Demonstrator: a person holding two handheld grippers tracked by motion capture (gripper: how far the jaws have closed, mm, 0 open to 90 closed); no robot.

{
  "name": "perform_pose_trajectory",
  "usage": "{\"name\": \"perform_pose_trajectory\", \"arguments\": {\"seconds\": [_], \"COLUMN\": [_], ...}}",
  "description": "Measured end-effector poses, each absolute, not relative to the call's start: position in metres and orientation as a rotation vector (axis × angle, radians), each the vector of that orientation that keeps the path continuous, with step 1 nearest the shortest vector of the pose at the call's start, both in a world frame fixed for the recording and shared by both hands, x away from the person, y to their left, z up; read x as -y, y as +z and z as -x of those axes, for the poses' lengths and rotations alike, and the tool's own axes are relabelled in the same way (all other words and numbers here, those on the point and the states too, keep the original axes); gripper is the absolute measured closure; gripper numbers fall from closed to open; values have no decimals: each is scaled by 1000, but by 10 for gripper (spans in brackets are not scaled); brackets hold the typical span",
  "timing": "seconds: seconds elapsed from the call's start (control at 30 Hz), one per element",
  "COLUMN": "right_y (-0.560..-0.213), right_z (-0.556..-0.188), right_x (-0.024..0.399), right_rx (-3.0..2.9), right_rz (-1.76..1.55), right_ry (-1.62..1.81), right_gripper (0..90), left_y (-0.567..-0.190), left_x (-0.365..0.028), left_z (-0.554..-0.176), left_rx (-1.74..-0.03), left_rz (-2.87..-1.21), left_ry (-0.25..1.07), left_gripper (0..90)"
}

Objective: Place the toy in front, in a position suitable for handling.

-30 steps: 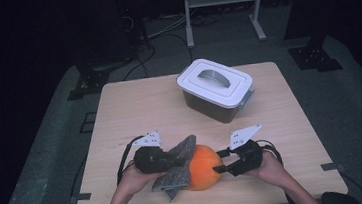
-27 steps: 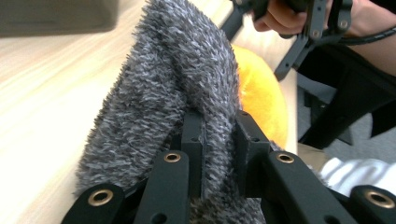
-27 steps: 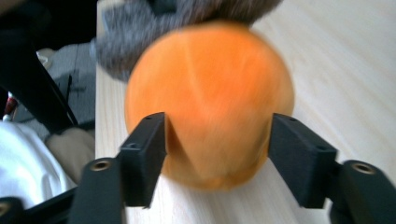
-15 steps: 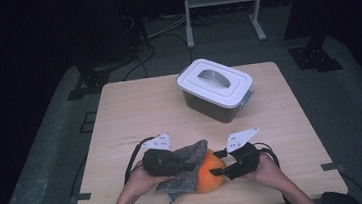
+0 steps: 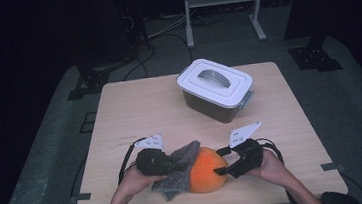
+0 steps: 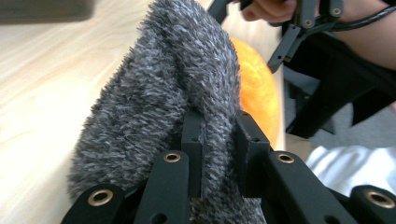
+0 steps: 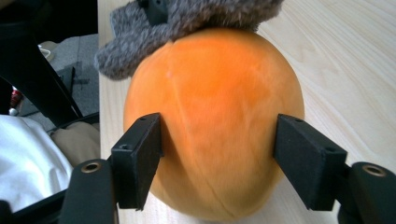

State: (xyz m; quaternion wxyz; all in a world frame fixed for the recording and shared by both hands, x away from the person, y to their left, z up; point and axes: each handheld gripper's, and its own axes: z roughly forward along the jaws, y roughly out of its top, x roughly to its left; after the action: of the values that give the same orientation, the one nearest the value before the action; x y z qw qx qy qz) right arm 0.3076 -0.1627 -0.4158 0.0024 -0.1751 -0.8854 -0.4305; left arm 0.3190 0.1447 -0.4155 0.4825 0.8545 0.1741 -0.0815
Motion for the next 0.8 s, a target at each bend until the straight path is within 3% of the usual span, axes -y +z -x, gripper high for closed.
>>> {"name": "perform_pose_trajectory", "arguments": {"seconds": [0.17,0.3,0.37,0.67,0.8], "right_y": [-422,-421,-416,-417,-419], "right_z": [-308,-303,-300,-308,-318], "right_x": [159,158,157,159,169], "right_rx": [2779,2861,2879,2874,2814], "right_rz": [570,516,482,429,524], "right_ry": [-1346,-1384,-1430,-1424,-1391], "right_gripper": [290,525,564,546,440], "left_y": [-418,-409,-404,-416,-419], "left_x": [-134,-137,-140,-153,-150], "left_z": [-315,-315,-315,-325,-323], "left_rx": [-385,-375,-377,-462,-450], "left_rz": [-2088,-2090,-2069,-2074,-2086], "left_ry": [-241,-190,-161,-157,-211], "left_gripper": [767,767,767,766,758]}}
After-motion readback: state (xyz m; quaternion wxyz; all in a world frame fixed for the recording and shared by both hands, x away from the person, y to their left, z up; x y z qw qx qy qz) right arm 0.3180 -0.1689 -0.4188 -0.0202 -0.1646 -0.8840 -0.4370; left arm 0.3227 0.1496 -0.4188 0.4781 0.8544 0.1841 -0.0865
